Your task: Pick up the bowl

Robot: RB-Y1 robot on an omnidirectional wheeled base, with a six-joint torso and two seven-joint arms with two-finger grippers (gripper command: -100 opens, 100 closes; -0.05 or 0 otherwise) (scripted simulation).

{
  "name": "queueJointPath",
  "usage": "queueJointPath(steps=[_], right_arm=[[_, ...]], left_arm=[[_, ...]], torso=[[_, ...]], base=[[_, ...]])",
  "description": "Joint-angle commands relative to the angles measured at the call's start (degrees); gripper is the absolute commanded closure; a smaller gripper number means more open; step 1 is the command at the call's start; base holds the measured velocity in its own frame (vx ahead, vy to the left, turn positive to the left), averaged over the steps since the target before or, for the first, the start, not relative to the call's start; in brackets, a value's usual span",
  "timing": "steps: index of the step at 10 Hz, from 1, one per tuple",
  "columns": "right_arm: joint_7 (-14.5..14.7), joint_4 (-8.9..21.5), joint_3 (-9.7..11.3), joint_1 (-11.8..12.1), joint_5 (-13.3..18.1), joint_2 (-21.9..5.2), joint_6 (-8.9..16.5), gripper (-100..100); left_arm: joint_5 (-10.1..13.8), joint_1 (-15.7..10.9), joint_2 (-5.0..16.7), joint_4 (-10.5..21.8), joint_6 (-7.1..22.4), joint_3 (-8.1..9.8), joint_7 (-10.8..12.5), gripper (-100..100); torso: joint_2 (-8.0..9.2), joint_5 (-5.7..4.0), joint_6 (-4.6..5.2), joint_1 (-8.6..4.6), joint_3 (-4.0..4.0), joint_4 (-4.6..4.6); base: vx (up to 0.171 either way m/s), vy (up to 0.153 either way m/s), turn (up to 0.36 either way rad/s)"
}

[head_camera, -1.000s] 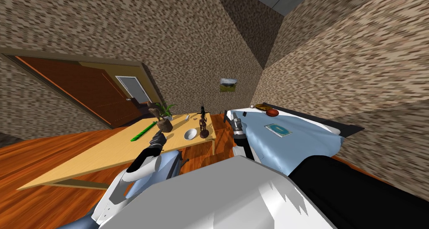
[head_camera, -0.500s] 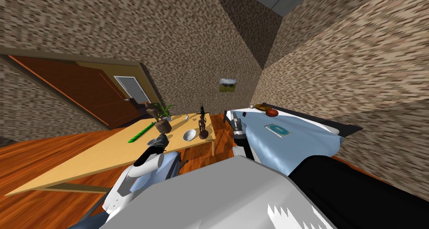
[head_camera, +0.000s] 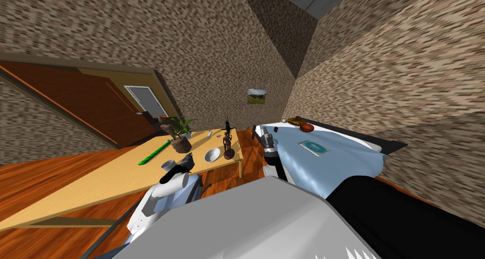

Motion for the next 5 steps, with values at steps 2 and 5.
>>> queueJointPath(steps=[2,5], right_arm=[[0.00,0.00,0.00,0.00,0.00,0.00,0.00,0],[0.00,0.00,0.00,0.00,0.00,0.00,0.00,0]], left_arm=[[0.39,-1.11,-0.20,2.89,4.25,-1.01,-0.44,-100],[0.70,-1.70,-0.55,5.20,7.57,-2.02,-0.84,-100]], torso=[[-0.02,0.00,0.01,0.01,-0.01,0.00],[-0.04,0.00,0.01,-0.02,-0.02,-0.01]], base=[[0.065,-0.026,-0.034],[0.067,-0.025,-0.025]])
